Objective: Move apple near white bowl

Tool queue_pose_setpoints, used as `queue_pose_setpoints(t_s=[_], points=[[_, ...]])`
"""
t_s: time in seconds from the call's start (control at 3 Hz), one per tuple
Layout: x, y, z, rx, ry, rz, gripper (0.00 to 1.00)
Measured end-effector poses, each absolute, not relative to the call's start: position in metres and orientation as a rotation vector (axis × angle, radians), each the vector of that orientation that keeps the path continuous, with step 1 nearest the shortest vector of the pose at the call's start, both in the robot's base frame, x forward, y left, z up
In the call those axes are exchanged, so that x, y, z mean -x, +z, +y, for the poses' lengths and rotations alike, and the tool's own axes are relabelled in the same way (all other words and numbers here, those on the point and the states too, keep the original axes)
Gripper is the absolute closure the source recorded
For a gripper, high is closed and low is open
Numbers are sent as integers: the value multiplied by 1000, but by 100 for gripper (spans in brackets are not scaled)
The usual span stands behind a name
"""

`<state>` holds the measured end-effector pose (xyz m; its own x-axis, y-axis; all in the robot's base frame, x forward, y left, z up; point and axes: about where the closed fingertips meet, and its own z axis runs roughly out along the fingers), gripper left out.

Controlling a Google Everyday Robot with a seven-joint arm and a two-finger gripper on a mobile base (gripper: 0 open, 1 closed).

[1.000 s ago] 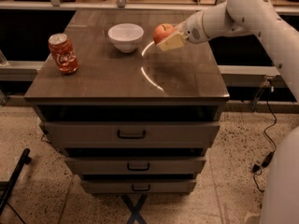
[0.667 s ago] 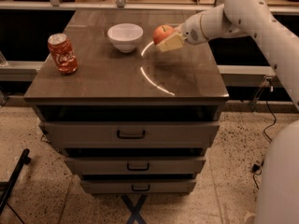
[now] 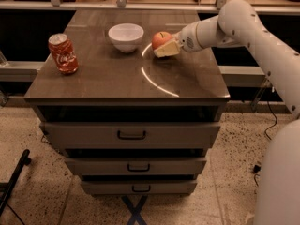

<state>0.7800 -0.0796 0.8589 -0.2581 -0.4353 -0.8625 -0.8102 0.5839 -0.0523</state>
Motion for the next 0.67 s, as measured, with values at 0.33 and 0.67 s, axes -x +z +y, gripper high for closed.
queue_pose_setpoints(t_s=[0.33, 0.67], points=[[-785, 854, -57, 1022, 550, 1858, 12], [-787, 852, -34, 1070, 585, 1824, 0]])
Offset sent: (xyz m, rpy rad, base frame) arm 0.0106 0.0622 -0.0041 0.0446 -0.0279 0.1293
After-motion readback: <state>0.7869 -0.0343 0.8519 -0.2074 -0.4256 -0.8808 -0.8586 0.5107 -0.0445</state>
